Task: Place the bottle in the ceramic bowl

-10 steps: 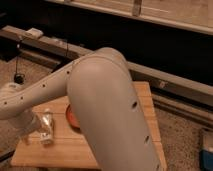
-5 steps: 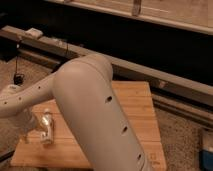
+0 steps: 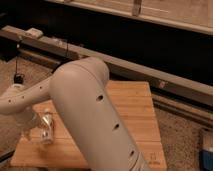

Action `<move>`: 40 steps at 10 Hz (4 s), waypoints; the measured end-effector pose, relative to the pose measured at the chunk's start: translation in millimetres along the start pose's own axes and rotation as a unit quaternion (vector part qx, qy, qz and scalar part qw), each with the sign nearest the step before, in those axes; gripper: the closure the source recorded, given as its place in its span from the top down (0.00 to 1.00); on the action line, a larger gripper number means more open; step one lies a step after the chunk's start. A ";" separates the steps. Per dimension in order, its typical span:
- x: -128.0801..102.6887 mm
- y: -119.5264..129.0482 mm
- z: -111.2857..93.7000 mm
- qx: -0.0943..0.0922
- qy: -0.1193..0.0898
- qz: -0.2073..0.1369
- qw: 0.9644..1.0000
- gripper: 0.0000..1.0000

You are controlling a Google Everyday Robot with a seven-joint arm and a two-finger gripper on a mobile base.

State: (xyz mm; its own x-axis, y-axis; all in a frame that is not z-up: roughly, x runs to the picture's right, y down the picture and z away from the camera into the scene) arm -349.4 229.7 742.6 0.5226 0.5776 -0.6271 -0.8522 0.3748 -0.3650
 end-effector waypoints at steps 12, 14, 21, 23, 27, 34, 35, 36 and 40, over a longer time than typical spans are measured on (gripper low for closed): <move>-30.9 -23.1 40.0 0.018 0.015 0.019 1.000 0.65; -32.3 -25.5 43.1 0.018 0.020 0.016 1.000 0.51; -39.9 -28.1 -30.3 -0.055 -0.023 0.001 0.998 0.00; -51.2 -48.3 -52.1 -0.080 -0.039 0.009 0.996 0.00; -81.0 -117.0 -69.7 -0.091 -0.055 0.046 0.993 0.00; -66.6 -217.7 -88.9 -0.067 -0.075 0.084 0.991 0.00; -58.8 -226.7 -89.7 -0.064 -0.075 0.087 0.991 0.00; -47.9 -238.0 -88.2 -0.059 -0.072 0.091 0.991 0.00; -31.1 -265.2 -63.0 -0.042 -0.046 0.107 0.992 0.02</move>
State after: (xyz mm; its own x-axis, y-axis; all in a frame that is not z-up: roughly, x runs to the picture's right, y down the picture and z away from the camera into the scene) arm -141.2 66.7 815.5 0.3269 0.7026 -0.6321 -0.9407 0.1776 -0.2891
